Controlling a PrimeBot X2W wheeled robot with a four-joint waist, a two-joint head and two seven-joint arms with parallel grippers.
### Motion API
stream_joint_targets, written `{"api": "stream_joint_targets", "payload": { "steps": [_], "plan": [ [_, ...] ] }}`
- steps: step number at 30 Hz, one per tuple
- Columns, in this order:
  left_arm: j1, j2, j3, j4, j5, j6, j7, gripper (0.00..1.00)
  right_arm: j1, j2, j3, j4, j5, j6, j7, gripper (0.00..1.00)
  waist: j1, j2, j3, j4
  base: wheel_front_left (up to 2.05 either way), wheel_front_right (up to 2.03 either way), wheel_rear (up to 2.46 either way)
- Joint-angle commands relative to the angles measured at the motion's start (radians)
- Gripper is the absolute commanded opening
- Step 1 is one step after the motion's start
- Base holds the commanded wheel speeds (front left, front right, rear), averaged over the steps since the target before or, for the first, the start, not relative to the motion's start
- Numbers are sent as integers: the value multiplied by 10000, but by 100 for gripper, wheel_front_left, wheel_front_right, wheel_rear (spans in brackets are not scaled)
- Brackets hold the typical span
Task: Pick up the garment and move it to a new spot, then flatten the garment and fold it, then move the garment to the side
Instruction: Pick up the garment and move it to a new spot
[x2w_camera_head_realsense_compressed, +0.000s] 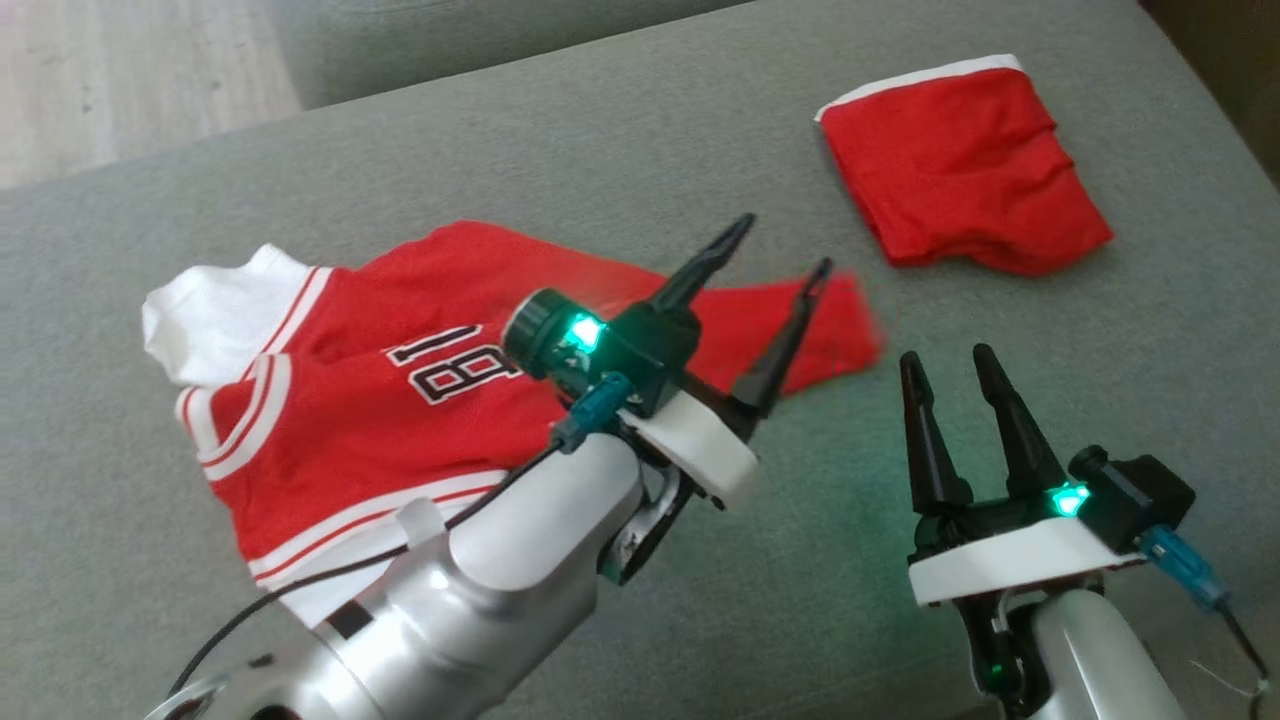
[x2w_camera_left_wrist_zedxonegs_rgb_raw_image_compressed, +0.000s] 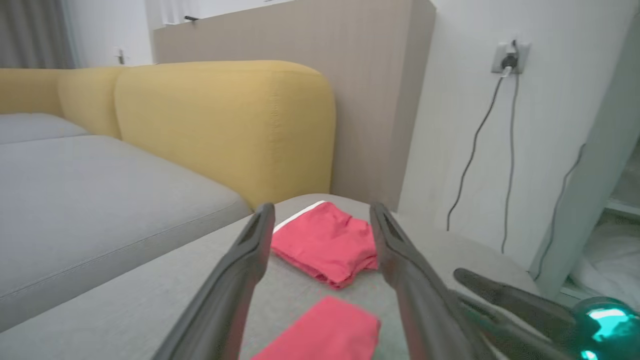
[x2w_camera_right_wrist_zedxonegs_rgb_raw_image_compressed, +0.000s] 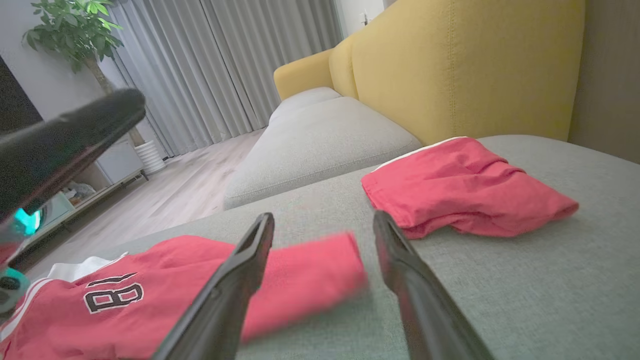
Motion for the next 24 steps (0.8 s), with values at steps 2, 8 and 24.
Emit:
{"api": "stream_joint_targets", "payload": {
  "steps": [2, 8, 24],
  "plan": [
    [-555, 32, 308, 4, -96, 136, -155, 100, -404, -43, 161, -368, -35, -7, -109, 100, -1, 0, -85, 261, 0, 0, 0],
    [-367, 182, 1075, 259, 230, 361, -207, 100, -337, -43, -64, -398, -144, -7, -109, 100, -1, 0, -312, 856, 0, 0, 0],
    [4449, 2130, 4995, -2158, 1221, 1009, -213, 100, 370, -43, -1092, -382, -645, -7, -109, 100, -1, 0, -1049, 2608, 0, 0, 0]
  ]
}}
